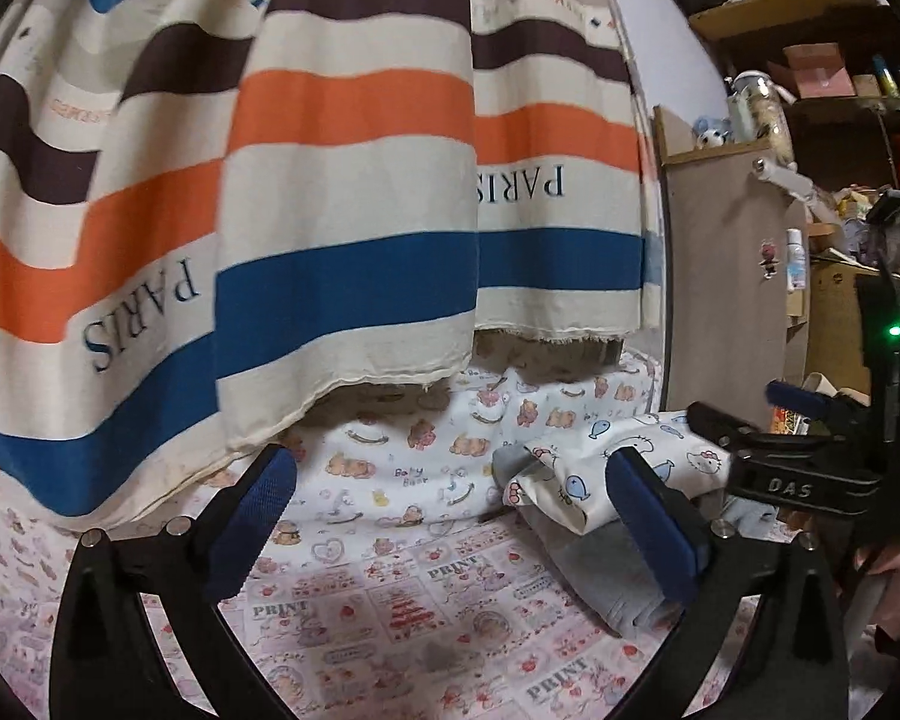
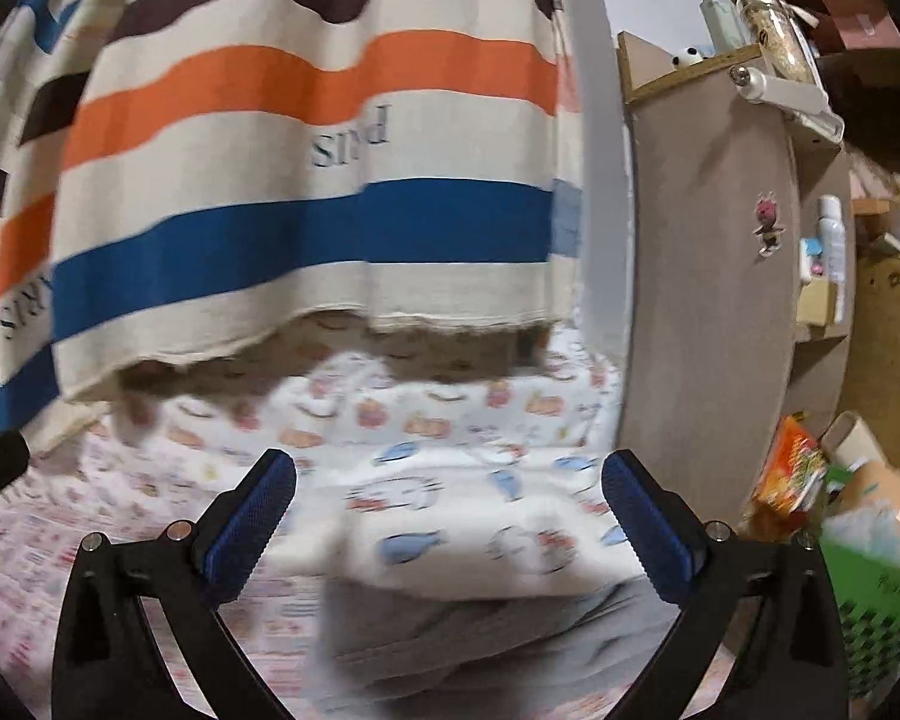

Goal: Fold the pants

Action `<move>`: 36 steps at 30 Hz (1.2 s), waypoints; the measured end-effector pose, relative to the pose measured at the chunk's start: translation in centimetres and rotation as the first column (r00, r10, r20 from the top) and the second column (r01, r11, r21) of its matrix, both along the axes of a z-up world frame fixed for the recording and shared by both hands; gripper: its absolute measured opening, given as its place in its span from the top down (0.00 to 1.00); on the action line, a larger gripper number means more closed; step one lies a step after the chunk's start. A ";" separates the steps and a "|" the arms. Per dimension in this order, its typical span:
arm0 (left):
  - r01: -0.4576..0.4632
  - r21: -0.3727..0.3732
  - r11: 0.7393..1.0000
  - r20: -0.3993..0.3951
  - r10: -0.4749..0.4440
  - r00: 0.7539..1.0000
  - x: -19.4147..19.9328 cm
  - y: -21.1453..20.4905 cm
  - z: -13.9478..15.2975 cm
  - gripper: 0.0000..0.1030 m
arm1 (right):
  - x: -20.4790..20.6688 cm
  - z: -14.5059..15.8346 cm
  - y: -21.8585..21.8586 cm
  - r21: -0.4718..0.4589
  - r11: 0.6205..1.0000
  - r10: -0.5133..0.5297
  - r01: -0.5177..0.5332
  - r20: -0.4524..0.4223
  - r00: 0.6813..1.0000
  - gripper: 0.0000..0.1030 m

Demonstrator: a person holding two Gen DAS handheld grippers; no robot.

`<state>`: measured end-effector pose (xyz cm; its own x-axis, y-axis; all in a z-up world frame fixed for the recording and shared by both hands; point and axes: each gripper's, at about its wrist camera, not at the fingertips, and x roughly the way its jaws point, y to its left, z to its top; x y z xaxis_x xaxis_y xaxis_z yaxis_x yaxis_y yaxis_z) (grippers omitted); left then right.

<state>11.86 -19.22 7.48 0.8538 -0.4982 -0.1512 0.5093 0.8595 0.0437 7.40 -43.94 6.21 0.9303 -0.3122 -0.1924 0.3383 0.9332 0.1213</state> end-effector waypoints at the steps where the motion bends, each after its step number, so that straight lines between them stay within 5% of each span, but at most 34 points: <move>1: -0.007 -0.001 1.000 0.011 0.007 1.000 -0.3 0.3 -0.2 0.01 | 0.0 -0.2 0.3 0.004 1.000 0.008 -0.008 0.001 1.000 0.01; 11: -0.041 0.051 0.998 0.048 0.038 0.998 1.2 3.1 -4.2 0.01 | 1.9 -4.2 3.1 0.022 0.995 0.094 -0.093 -0.018 0.995 0.01; 17: -0.036 0.042 0.998 -0.035 0.037 0.999 3.6 4.4 -7.1 0.01 | 2.3 -6.0 3.5 -0.002 0.998 0.056 -0.056 -0.037 0.998 0.01; 27: -0.066 0.060 0.996 -0.150 0.075 0.986 6.1 4.5 -8.4 0.01 | 2.4 -7.2 3.6 0.002 1.000 0.031 -0.031 -0.065 0.997 0.01; 36: -0.079 0.054 0.995 -0.140 0.085 0.986 5.8 4.8 -8.5 0.01 | 2.2 -7.0 3.7 -0.003 1.000 0.030 -0.030 -0.053 0.998 0.01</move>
<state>17.67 -14.44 -0.99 0.8594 -0.4168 -0.2961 0.4412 0.8972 0.0178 9.64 -40.23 -0.76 0.9279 -0.2851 -0.2404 0.3158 0.9435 0.1002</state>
